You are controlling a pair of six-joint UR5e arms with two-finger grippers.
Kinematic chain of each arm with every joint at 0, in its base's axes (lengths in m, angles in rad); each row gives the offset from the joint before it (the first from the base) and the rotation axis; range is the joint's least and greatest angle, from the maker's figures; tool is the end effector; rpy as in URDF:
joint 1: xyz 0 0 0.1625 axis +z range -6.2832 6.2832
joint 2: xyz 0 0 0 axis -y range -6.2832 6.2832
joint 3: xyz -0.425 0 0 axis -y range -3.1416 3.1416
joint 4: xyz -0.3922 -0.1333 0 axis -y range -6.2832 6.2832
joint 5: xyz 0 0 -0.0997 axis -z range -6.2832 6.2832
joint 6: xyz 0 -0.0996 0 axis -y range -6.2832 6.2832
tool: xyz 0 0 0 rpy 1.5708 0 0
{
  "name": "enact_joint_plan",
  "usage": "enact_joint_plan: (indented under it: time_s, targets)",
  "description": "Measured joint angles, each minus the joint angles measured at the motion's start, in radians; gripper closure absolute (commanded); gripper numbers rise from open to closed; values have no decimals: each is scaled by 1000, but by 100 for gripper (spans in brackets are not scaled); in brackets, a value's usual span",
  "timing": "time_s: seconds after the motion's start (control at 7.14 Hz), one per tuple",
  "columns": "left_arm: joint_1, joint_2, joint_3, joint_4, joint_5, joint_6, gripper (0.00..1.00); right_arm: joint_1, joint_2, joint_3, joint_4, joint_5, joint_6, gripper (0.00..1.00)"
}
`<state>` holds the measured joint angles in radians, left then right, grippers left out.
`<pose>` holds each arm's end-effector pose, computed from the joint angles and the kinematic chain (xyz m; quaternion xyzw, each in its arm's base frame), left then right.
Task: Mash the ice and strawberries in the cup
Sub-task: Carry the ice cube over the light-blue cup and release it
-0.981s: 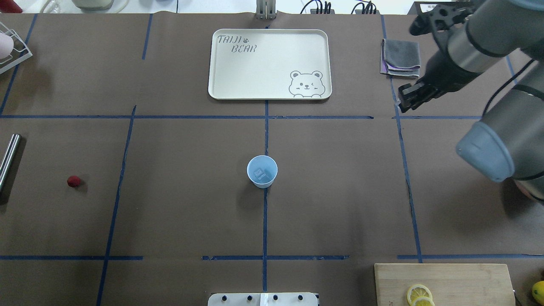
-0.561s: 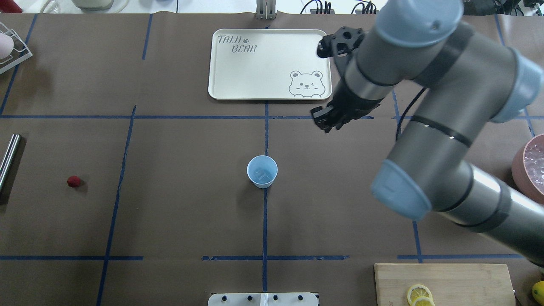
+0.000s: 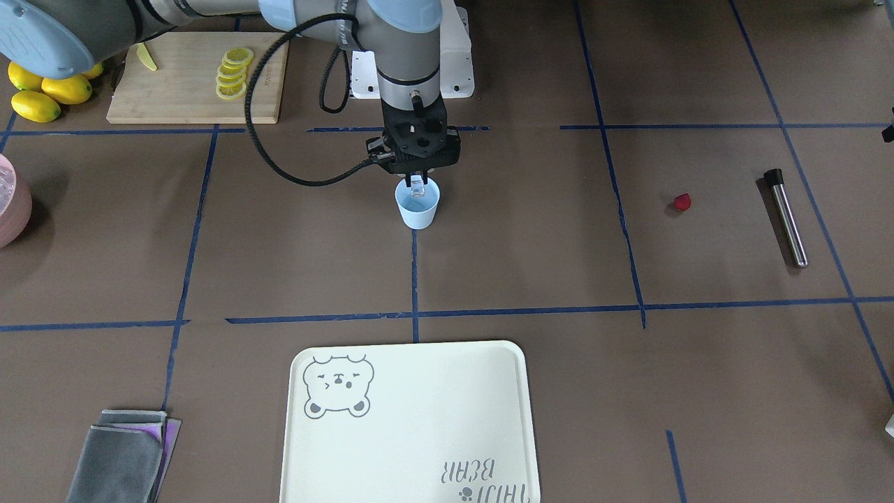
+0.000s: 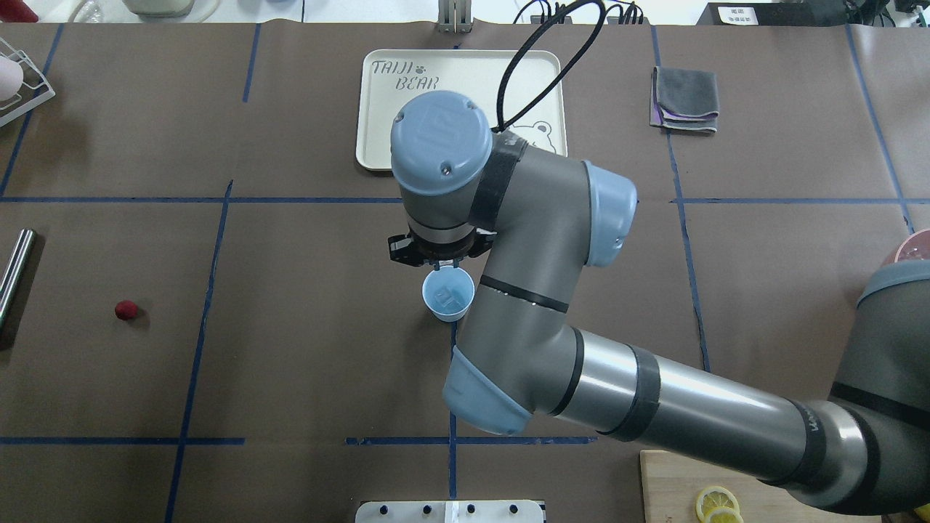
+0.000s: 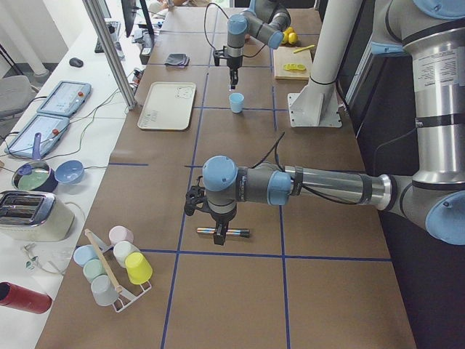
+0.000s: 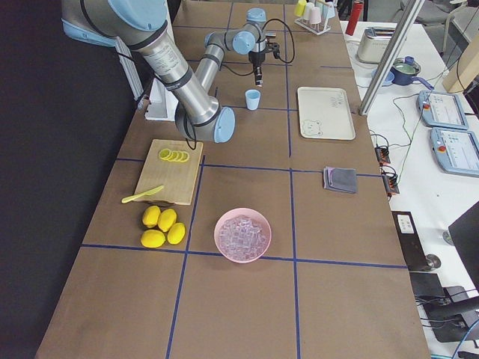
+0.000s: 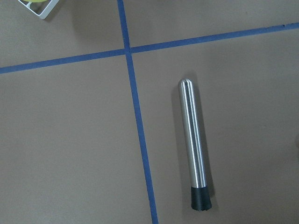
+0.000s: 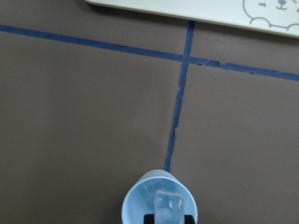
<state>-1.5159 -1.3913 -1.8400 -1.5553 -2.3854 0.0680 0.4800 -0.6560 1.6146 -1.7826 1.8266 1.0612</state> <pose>-0.0378 -0.4219 0.6063 0.0367 0.3956 0.0710 0.9149 -0.5717 -0.4195 0.1037 0.0673 -0.3748 -0.0602 0.9227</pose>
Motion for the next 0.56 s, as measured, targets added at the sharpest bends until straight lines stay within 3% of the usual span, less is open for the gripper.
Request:
enact_joint_plan:
  time_s: [0.14,0.28,0.42,0.56]
  targets:
    - [0,0,2,0,0,1,0,-18,-4,-28,24,-19,10,93]
    - [0,0,4,0,0,1,0,-25,-10,-37,32,-26,14,76]
    - [0,0,4,0,0,1,0,-28,-15,-38,34,-27,15,4]
    - [0,0,6,0,0,1,0,-29,-19,-37,35,-26,15,1]
